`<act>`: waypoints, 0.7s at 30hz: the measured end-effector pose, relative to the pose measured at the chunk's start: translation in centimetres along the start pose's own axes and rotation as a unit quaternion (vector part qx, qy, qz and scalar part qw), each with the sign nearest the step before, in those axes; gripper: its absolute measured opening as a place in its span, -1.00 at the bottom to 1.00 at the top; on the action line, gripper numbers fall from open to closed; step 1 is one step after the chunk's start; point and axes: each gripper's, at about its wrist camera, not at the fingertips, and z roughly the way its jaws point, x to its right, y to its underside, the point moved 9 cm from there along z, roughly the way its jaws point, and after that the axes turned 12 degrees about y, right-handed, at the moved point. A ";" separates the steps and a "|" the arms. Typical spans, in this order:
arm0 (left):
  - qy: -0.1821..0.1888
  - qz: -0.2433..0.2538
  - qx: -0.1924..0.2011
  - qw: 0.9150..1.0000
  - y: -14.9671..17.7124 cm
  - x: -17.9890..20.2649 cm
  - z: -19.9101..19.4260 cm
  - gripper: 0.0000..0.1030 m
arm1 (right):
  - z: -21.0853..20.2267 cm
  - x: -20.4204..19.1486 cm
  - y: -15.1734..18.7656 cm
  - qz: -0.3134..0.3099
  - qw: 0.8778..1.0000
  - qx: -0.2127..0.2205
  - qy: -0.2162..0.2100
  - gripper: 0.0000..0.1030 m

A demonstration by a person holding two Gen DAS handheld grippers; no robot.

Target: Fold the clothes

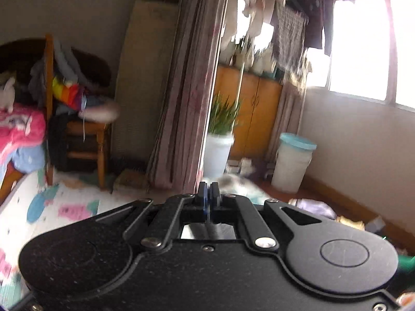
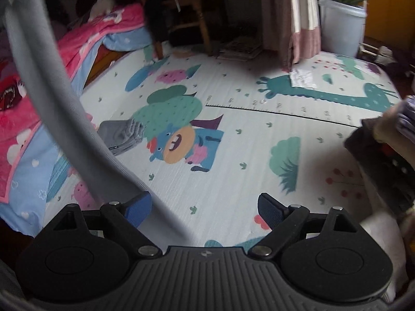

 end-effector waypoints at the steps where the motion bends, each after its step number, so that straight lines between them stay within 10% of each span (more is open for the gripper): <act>1: -0.005 0.001 -0.015 1.000 1.1 -0.4 0.6 -1.00 | -0.4 0.2 0.3 -0.001 1.000 0.002 0.003 0.72; 8: -0.019 0.032 -0.161 0.986 8.9 -0.6 3.3 -1.00 | -0.7 1.9 3.0 -0.017 0.999 -0.006 0.035 0.73; 21: -0.033 0.110 -0.377 0.919 20.9 -3.1 3.5 -0.99 | 5.3 6.3 5.3 -0.055 0.989 -0.073 0.117 0.72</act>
